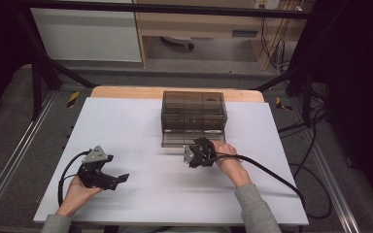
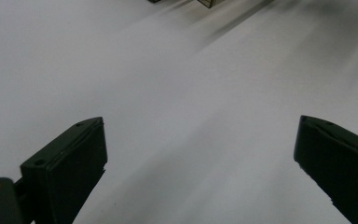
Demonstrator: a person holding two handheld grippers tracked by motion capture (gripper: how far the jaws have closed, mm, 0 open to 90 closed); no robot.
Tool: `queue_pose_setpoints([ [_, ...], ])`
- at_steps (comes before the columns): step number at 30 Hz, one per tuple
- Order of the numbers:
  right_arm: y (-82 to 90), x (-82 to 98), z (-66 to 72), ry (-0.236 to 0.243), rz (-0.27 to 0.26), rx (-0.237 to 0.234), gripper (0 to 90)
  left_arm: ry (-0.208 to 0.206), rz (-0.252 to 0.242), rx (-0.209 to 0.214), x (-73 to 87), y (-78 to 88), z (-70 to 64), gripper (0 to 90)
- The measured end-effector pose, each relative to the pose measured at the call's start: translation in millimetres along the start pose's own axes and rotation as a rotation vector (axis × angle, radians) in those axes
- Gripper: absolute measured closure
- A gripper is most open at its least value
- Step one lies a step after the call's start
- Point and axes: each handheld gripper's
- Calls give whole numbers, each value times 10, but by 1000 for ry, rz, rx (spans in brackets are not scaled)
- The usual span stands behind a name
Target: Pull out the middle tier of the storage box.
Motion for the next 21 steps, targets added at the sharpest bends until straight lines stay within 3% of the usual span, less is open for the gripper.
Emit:
queue_pose_setpoints([
  [5, 32, 10, -10, -24, -26, -7, 604, 0, 1, 1, 0, -1, -2, 23],
  [10, 90, 28, -21, -92, -63, -22, 518, -1, 2, 0, 0, -3, -3, 23],
  [21, 190, 81, -49, -304, -197, -72, 267, 0, 2, 1, 0, -3, -3, 23],
])
Point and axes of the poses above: each handheld gripper's, and its own axes: y roughly backward along the jaws, x roughly out of its underside, z roughly to its left, and after that the axes turned 13 degrees about -x, right-handed
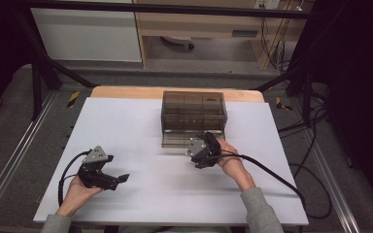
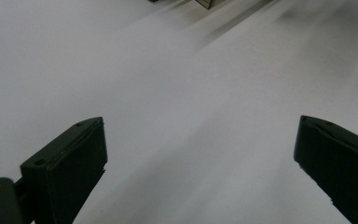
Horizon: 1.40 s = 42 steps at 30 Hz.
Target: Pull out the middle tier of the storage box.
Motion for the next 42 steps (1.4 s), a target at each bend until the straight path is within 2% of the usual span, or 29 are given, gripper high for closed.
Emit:
queue_pose_setpoints([
  [5, 54, 35, -18, -102, -64, -22, 189, -1, 0, 0, 0, 0, -1, 23],
  [15, 170, 149, -39, -256, -159, -58, 112, -1, 2, 0, 0, -4, -2, 23],
  [19, 209, 199, -58, -327, -183, -106, 102, 0, 0, 0, 0, -2, -2, 23],
  [22, 244, 238, -62, -367, -206, -124, 103, -1, 1, 0, 0, -4, -3, 23],
  [29, 332, 334, -60, -445, -257, -142, 82, 0, 2, 0, 0, -5, -2, 23],
  [36, 430, 435, -56, -523, -267, -162, 24, 0, 2, 1, -1, -7, -5, 23],
  [42, 503, 538, -30, -548, -263, -160, 12, 1, 2, 1, -2, -7, -7, 23],
])
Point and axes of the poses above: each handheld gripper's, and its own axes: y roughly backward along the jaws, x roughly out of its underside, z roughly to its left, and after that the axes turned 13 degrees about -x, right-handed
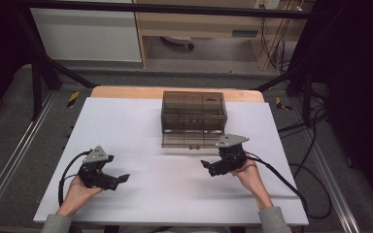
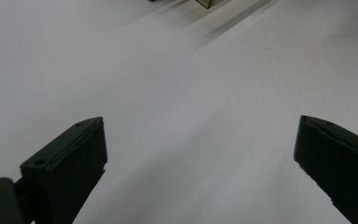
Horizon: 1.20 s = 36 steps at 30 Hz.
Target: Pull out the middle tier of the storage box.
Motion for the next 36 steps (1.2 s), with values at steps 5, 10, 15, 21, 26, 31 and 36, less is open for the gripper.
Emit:
queue_pose_setpoints([
  [5, 65, 57, -16, -16, -7, 22, 10, 0, -1, 0, -2, 1, -1, 23],
  [10, 140, 138, -46, -42, -20, 31, 11, 2, -1, 1, -2, 1, 2, 23],
  [15, 221, 233, -77, -67, -35, 37, 10, 2, -1, 1, -5, 1, 2, 23],
  [21, 310, 321, -112, -91, -44, 45, 12, 5, -4, 3, -7, 3, 2, 23],
  [26, 359, 384, -135, -111, -39, 65, 20, 3, -4, 4, -5, 2, 3, 23],
  [31, 384, 447, -163, -126, -21, 79, 18, 6, -4, 7, 0, 4, 8, 23],
  [36, 406, 495, -200, -142, -7, 89, 18, 6, -5, 10, 3, 1, 11, 23],
])
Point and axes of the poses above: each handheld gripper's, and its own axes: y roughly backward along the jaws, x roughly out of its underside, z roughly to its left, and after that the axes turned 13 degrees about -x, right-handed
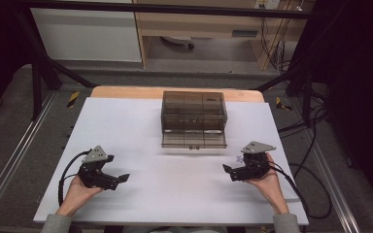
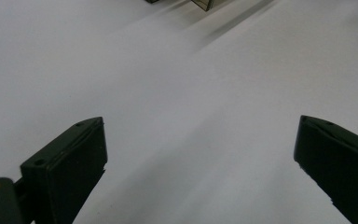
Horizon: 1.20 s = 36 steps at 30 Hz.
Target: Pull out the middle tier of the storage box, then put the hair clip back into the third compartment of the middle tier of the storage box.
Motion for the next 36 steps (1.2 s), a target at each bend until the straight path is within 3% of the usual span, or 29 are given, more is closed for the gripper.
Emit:
queue_pose_setpoints([
  [15, 9, 92, -88, -39, 17, 37, 17, 2, -2, 5, 6, 0, 5, 23],
  [36, -15, 125, -177, -48, 47, 75, 45, 1, 2, 9, 5, -12, -2, 23],
])
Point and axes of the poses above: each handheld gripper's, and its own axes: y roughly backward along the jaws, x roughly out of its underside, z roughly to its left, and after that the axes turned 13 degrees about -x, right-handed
